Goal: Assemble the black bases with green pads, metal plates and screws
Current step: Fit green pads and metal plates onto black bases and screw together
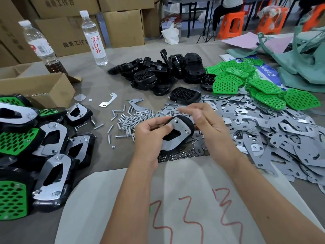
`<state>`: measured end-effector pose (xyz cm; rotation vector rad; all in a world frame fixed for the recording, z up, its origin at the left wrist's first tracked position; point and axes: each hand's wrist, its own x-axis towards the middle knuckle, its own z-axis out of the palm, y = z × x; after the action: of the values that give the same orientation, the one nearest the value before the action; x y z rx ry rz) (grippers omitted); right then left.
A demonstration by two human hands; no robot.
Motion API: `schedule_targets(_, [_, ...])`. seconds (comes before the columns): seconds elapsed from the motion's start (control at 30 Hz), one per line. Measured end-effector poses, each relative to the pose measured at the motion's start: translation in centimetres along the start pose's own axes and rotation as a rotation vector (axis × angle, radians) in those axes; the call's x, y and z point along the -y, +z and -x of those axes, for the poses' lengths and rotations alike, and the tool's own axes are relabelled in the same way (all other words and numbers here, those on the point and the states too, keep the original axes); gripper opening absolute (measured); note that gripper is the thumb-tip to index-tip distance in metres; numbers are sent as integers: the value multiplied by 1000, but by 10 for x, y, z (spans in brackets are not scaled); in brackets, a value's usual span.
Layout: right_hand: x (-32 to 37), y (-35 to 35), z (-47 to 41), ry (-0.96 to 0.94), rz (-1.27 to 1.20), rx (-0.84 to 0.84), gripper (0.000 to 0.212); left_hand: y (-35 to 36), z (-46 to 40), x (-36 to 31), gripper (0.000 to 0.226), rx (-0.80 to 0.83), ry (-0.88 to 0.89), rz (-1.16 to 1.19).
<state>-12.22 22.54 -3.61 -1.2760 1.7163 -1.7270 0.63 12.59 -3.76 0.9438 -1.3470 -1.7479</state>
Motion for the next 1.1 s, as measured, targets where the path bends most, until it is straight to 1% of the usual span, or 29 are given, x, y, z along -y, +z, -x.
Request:
schedule_targets(0.03, [0, 1, 0, 7, 6, -5, 38, 0, 0, 0, 20, -3, 3, 1])
schedule_targets(0.13, [-3, -3, 0, -7, -26, -107, 49, -2, -2, -2, 19, -57, -5, 47])
schedule_targets(0.2, [-4, -6, 0, -47, 39, -88, 42, -7, -5, -5, 21, -136, -4, 147])
schedule_targets(0.23, [-5, -6, 0, -79, 130, -37, 35, -11, -7, -7, 23, -176, -2, 208])
schedule_targets(0.27, [-5, -4, -1, -108, 252, 51, 26, -16, -9, -9, 26, -205, -3, 269])
schedule_targets(0.33, [-4, 3, -1, -148, 522, 314, 13, -24, -12, -12, 34, -235, -7, 348])
schedule_targets(0.37, [-4, 7, -1, -153, 616, 425, 12, -26, -12, -12, 35, -243, -8, 359])
schedule_targets(0.4, [-5, 10, -1, -144, 658, 485, 13, -27, -12, -12, 32, -252, -9, 358])
schedule_targets(0.5, [-2, 12, -3, -112, 652, 522, 12, -25, -12, -9, 20, -271, -12, 346])
schedule_targets(0.57, [-3, 12, -3, -116, 648, 488, 15, -23, -13, -7, 17, -266, 3, 316])
schedule_targets(0.6, [-4, 11, -3, -116, 604, 425, 16, -23, -14, -6, 16, -261, 11, 295])
schedule_targets(0.7, [-7, 7, -4, -76, 296, 108, 16, -20, -16, -2, 14, -253, 25, 214])
schedule_targets(0.77, [-7, 5, -6, -91, 128, -34, 13, -14, -14, -1, 14, -235, 30, 170])
schedule_targets(0.87, [-9, 7, -4, -109, 67, -57, 13, -4, -9, 0, 16, -209, 39, 132])
schedule_targets(0.97, [-12, 9, -4, -96, 107, 3, 21, 2, -5, 1, 22, -225, 37, 128])
schedule_targets(1.1, [-12, 6, -5, -84, 108, 46, 15, 2, -4, -1, 23, -242, 18, 161])
